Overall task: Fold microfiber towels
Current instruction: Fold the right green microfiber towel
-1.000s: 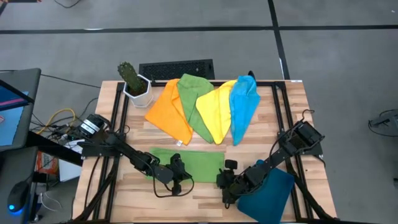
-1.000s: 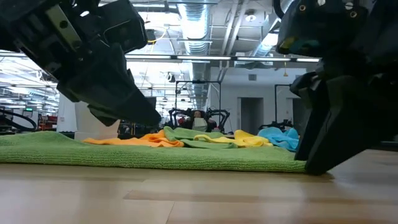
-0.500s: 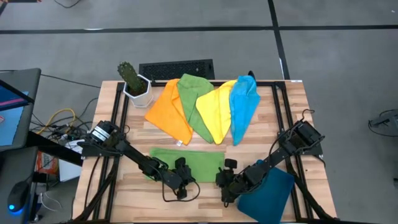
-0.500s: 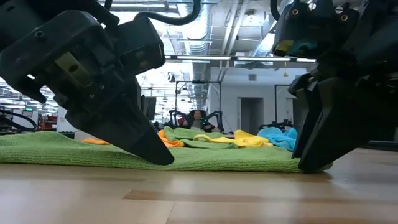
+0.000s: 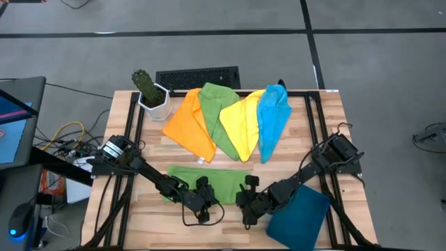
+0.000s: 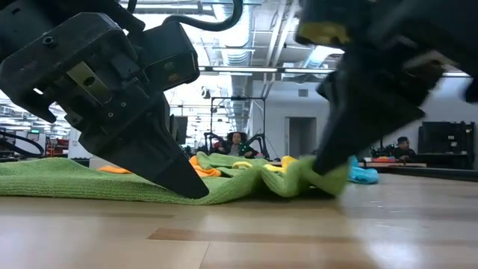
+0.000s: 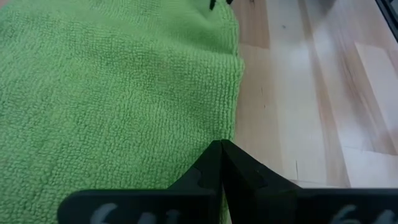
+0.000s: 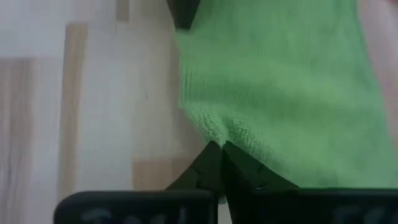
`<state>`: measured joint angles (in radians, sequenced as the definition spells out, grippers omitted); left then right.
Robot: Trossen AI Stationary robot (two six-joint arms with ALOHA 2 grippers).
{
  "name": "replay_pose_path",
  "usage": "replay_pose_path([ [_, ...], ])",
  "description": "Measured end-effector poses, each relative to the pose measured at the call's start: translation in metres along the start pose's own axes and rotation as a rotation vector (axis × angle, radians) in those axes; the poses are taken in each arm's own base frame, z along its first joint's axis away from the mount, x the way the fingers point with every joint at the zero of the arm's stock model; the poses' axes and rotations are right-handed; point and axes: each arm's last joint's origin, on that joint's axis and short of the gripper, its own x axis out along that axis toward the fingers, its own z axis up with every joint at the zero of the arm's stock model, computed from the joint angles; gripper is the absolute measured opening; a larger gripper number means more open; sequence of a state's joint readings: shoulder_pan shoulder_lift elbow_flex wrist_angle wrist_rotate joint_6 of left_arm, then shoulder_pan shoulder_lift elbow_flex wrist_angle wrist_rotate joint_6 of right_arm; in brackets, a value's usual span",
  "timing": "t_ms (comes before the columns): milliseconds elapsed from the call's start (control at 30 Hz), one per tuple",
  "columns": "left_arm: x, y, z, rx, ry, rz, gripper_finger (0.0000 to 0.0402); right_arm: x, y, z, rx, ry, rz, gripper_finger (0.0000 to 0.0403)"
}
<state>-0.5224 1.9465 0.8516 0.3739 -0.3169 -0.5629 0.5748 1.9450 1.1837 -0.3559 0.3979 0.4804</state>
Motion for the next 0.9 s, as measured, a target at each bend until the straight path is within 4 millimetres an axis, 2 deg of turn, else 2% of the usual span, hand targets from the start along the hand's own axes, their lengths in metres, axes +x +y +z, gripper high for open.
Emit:
replay_pose_path([
  [233, 0.000, 0.001, 0.000, -0.002, 0.006, -0.008, 0.0000, -0.004, -0.006, 0.028, -0.090, -0.069, 0.008, 0.0015],
  [400, 0.001, 0.003, 0.002, 0.014, 0.010, -0.014, 0.0000, -0.002, -0.014, 0.043, -0.121, -0.151, 0.012, 0.0024],
  [500, -0.003, 0.004, 0.005, 0.020, 0.042, -0.034, 0.0000, 0.000, -0.019, 0.045, -0.121, -0.147, 0.001, 0.0030],
  [767, -0.049, 0.003, 0.030, 0.042, 0.074, 0.007, 0.0000, -0.001, -0.016, 0.044, -0.139, -0.143, 0.006, 0.0019],
  [900, -0.066, -0.001, 0.031, 0.062, 0.045, 0.090, 0.0000, -0.003, -0.013, 0.044, -0.144, -0.167, -0.002, 0.0026],
])
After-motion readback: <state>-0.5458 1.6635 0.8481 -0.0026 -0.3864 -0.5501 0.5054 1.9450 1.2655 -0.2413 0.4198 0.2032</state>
